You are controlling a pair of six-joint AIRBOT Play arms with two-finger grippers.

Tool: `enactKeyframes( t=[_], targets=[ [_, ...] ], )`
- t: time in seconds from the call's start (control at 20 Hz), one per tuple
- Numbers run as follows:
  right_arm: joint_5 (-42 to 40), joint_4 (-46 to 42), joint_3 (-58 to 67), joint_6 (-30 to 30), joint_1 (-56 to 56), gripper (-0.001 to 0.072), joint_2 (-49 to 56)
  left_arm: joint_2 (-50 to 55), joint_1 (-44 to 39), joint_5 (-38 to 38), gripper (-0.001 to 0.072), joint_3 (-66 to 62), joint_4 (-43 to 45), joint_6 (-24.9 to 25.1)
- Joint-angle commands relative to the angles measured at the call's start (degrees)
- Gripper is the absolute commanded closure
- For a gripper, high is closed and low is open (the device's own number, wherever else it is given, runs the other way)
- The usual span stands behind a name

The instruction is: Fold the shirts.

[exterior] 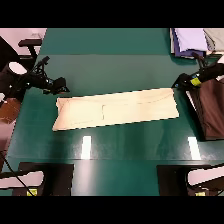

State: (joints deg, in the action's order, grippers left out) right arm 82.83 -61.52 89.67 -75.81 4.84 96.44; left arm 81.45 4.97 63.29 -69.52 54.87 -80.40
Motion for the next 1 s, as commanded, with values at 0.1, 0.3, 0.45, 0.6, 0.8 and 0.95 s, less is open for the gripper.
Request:
enactKeyframes(
  t=[0.1,0.3,0.45,0.6,0.8,0.95],
  targets=[
    [2.25,2.12,-9.92,1.51,8.79,0.0114,-1.11,-1.09,-0.5,0.98,0.0674,-1.2,-7.8,1.36],
    [-2.6,5.6,-18.38,5.44,10.16,0.0116,-1.07,-0.85,-7.89,-2.84,0.0681,-0.92,-7.23,1.31],
    [-5.29,11.28,-20.83,7.15,8.59,0.0188,-0.02,-0.28,-14.67,-8.94,0.0682,-0.94,-6.91,-1.42],
    [-5.33,13.73,-19.71,7.52,5.18,0.0235,2.95,2.29,-20.5,-12.33,0.0682,-1.01,-6.91,-2.91],
    [-5.29,13.7,-15.08,8.7,2.12,0.0694,3.04,7.63,-26.03,-14.01,0.0682,-2.67,-7.02,-3.82],
    [-3.78,14.01,-10.67,8.79,2.14,0.0695,-1.31,11.96,-28.52,-14.34,0.0682,-5.79,-7.19,-5.18]
  ],
)
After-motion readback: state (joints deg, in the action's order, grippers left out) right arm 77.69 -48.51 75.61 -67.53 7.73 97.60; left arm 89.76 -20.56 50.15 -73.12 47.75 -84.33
